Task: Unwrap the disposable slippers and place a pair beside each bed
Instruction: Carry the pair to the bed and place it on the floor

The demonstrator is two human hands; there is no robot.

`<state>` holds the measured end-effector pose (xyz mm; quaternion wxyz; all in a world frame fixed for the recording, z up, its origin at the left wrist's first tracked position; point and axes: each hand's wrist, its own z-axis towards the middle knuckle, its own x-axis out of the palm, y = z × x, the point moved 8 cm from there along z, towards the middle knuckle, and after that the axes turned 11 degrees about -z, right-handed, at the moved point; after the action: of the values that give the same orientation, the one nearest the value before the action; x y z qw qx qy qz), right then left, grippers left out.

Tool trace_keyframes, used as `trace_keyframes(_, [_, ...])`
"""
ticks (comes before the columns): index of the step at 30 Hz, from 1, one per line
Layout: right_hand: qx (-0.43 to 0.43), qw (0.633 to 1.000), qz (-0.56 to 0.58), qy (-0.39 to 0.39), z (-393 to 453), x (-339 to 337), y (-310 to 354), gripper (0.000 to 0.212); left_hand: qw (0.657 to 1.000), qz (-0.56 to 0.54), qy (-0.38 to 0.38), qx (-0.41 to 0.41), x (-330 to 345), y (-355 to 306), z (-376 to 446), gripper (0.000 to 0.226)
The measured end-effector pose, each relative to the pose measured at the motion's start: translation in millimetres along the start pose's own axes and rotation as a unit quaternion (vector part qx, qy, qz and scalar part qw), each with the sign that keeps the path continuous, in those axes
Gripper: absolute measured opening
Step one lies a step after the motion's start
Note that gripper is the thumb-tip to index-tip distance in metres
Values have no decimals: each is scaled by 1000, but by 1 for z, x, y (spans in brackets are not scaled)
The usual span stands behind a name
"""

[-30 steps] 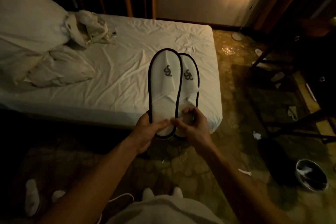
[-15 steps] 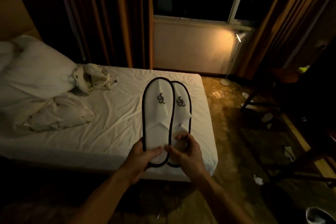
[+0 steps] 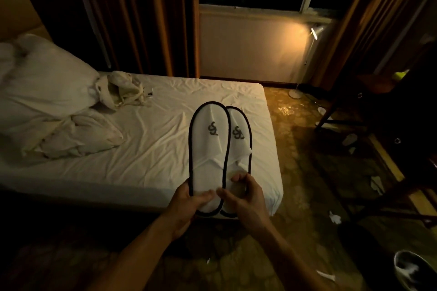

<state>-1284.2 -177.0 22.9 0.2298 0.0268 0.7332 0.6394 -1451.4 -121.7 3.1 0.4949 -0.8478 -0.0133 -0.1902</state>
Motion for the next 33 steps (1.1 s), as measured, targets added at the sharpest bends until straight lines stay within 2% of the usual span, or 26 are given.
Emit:
trace_keyframes(10, [40,999,9,26,-7,16,-51,40,999,2,-25,-32,-21,55,10,49])
trace_keyframes(14, [53,998,12,-10,-5,46,-97,39,998,-5,-41,-49,-59,92,33,43])
trace_keyframes(20, [58,998,26,-4,-11,108,-208,40,998,19,-35,-56,-125,190,76,55])
trace_keyframes(24, [46,998,20,-27,-34,133,-286,41,998,12,-31,-45,-156,265,84,42])
trace_keyframes(27, [31,999,25,-17,-60,149,-337,42,999,5,-10,-42,-172,318,77,46])
trace_keyframes(33, [14,999,48,-21,-114,164,-379,40,999,-7,21,-42,-199,377,51,44])
